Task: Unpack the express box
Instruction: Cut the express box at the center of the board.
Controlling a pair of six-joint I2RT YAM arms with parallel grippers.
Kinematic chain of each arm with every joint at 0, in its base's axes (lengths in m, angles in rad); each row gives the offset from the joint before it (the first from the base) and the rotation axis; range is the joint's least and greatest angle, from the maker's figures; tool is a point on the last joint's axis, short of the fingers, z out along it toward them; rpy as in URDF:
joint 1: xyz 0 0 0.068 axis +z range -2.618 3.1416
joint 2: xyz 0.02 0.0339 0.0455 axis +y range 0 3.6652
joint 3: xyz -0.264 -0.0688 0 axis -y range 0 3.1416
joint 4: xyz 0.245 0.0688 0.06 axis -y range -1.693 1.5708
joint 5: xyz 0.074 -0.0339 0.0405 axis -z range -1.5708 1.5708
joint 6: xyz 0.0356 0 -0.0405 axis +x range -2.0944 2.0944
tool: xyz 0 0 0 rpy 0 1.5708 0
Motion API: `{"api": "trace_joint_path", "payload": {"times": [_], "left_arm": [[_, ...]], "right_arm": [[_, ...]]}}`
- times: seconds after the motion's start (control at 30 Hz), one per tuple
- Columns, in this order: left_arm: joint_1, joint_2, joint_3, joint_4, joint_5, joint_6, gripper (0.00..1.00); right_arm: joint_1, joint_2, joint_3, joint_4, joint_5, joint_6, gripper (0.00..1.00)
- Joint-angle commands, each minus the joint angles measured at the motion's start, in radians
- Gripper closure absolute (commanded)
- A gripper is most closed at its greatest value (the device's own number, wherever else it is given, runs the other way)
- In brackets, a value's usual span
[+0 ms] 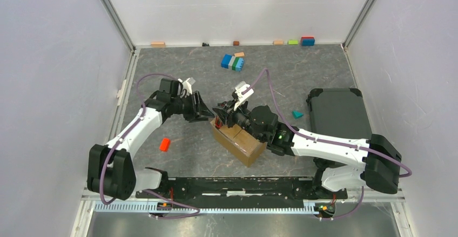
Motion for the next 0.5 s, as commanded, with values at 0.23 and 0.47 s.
{"api": "trace_joint_path", "payload": {"times": [0.23, 0.47], "left_arm": [[0.023, -0.031, 0.079, -0.027, 0.146, 0.034, 0.44], [-0.024, 0.025, 0.081, -0.020, 0.162, 0.062, 0.45]], "right_arm": [[0.000, -0.007, 0.026, -0.064, 0.020, -0.034, 1.00], [0.000, -0.007, 0.029, -0.068, 0.016, -0.033, 1.00]]}}
